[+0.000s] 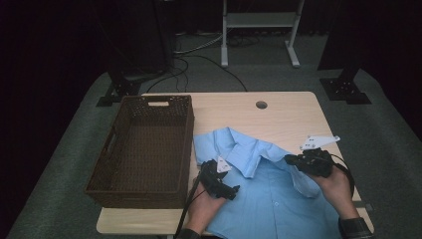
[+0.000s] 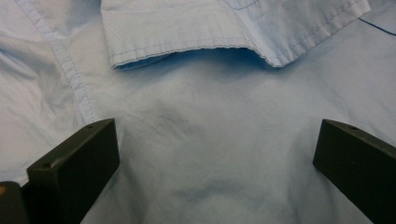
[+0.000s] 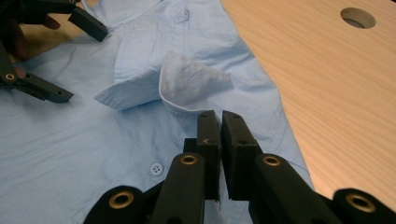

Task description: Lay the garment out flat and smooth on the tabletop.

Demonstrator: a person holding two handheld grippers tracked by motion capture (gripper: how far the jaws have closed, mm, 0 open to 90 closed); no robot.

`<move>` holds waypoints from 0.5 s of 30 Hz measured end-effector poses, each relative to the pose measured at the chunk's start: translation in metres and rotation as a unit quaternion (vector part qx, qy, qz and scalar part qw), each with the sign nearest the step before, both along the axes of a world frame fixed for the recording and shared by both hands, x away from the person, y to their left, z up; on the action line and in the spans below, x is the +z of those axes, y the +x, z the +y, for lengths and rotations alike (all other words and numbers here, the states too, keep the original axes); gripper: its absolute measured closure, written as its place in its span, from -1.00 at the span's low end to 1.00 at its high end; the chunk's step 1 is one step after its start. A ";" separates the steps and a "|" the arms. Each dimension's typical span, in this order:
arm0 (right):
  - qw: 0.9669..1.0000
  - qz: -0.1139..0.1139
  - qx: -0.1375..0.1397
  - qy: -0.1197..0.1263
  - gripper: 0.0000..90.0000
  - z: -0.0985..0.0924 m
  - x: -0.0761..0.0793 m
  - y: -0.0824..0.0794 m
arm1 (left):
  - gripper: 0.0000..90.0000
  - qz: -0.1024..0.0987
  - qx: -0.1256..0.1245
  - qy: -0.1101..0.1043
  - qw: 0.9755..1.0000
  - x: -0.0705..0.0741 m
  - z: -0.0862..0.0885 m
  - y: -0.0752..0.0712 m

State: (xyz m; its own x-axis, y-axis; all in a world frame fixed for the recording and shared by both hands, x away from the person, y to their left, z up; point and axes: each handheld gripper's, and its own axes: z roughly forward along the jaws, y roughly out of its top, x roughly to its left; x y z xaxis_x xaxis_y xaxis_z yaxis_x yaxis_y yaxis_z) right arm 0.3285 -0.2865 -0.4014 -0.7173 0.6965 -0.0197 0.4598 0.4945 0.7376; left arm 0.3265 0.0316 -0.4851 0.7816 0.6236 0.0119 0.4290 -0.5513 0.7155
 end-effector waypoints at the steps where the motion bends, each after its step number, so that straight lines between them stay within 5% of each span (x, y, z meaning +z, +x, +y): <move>1: 1.000 0.000 0.000 0.000 0.92 0.000 0.000 0.000 | -1.00 0.000 0.000 0.000 1.000 0.000 0.000 0.000; 15: 1.000 -0.008 -0.009 -0.006 0.92 -0.009 0.010 0.011 | -1.00 0.000 0.000 0.001 1.000 0.000 0.000 0.000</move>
State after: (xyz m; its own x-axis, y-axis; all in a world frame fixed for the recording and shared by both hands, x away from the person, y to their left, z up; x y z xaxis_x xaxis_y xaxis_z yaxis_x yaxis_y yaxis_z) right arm 0.3395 -0.2955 -0.3915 -0.7035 0.7096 -0.0397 0.4579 0.4953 0.7382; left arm 0.3266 0.0317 -0.4850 0.7819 0.6232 0.0130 0.4287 -0.5528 0.7146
